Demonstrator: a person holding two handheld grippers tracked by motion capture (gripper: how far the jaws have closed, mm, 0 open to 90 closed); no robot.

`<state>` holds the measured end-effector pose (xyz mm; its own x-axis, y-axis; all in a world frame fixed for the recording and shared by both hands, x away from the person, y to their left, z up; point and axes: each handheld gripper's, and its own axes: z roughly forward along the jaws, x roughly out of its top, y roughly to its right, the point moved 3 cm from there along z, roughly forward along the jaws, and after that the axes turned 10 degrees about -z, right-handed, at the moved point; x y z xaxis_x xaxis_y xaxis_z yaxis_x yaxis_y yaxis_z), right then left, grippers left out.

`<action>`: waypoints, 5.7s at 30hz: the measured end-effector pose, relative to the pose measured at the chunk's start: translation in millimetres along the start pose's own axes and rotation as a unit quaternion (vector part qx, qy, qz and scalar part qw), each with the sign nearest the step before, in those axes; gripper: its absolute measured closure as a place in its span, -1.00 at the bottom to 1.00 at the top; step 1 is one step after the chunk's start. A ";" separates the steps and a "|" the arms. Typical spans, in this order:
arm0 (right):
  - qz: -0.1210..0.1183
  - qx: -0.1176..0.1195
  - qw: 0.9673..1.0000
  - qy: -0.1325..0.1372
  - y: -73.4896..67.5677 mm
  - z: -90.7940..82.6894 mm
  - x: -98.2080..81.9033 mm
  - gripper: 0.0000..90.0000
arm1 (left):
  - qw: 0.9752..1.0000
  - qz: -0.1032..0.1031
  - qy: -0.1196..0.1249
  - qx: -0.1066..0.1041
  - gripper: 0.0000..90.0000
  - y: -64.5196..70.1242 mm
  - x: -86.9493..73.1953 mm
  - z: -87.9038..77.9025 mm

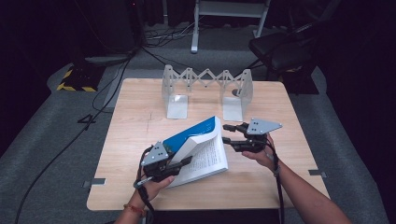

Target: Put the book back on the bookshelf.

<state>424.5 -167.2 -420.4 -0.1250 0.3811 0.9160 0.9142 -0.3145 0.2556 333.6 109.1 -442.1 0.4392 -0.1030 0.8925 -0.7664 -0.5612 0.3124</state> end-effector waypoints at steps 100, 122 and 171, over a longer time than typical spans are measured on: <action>-0.038 0.011 0.998 -0.038 -42.0 -17.5 -19.1 -0.23 | 0.994 0.058 -0.094 -0.004 -0.61 42.5 -22.2 56.1; 0.005 -0.018 0.999 -0.043 -27.9 2.2 -37.3 -0.27 | 0.991 0.028 0.019 0.126 -0.15 44.9 -12.0 75.4; 0.121 -0.064 0.966 -0.222 51.2 -102.4 -153.8 -0.27 | 0.994 0.022 -0.057 -0.090 0.28 30.2 -7.2 58.1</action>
<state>451.0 -331.0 -516.6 0.2891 0.6087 0.7389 0.8374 -0.5348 0.1130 334.6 45.1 -458.1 0.4462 -0.2228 0.8668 -0.8530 -0.3988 0.3366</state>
